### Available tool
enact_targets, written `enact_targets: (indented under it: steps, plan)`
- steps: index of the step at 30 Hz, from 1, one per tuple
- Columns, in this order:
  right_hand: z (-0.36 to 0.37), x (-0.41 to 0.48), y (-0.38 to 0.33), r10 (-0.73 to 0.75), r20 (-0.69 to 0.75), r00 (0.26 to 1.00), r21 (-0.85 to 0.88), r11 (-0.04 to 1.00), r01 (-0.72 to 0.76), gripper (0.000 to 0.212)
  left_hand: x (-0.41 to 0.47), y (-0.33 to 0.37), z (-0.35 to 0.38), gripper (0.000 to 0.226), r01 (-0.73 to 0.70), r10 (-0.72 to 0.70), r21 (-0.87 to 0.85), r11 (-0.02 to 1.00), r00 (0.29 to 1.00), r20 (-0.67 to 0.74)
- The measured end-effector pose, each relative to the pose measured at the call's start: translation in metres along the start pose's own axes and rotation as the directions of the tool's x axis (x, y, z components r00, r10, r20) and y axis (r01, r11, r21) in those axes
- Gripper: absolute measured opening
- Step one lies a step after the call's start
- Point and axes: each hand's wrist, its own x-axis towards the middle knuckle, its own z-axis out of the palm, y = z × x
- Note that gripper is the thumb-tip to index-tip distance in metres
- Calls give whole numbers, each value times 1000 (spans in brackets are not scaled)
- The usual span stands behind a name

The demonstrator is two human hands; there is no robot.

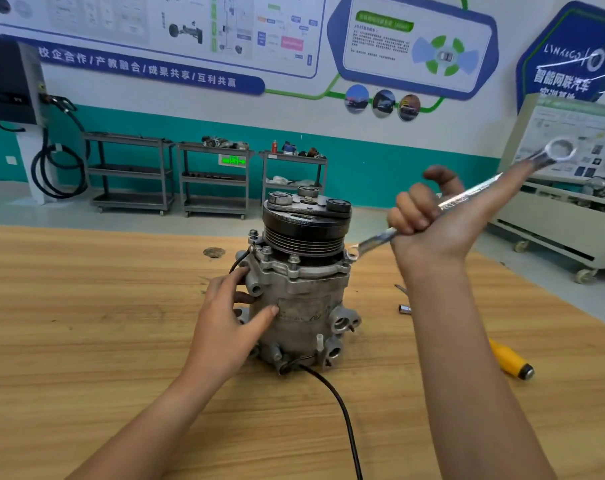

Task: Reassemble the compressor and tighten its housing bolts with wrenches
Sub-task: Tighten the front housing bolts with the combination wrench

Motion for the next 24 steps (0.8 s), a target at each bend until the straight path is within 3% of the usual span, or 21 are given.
enact_targets:
  steps: [4, 9, 17, 24]
  plan:
    - [-16, 37, 6, 278, -188, 942, 217, 947, -236, 68, 0, -1, -1, 66, 5, -5, 1, 1000, 1000, -2]
    - [-32, 47, 30, 439, -198, 876, 329, 872, -363, 61, -1, -1, 0, 66, 7, -7, 4, 1000, 1000, -6]
    - [-17, 61, 31, 493, -268, 828, 96, 868, -486, 50, 0, -1, 0, 67, 12, -12, -12, 1000, 1000, 2]
    - [-16, 70, 40, 531, -301, 792, 62, 840, -539, 45, 0, -2, 0, 65, 4, -4, -6, 1000, 1000, 2]
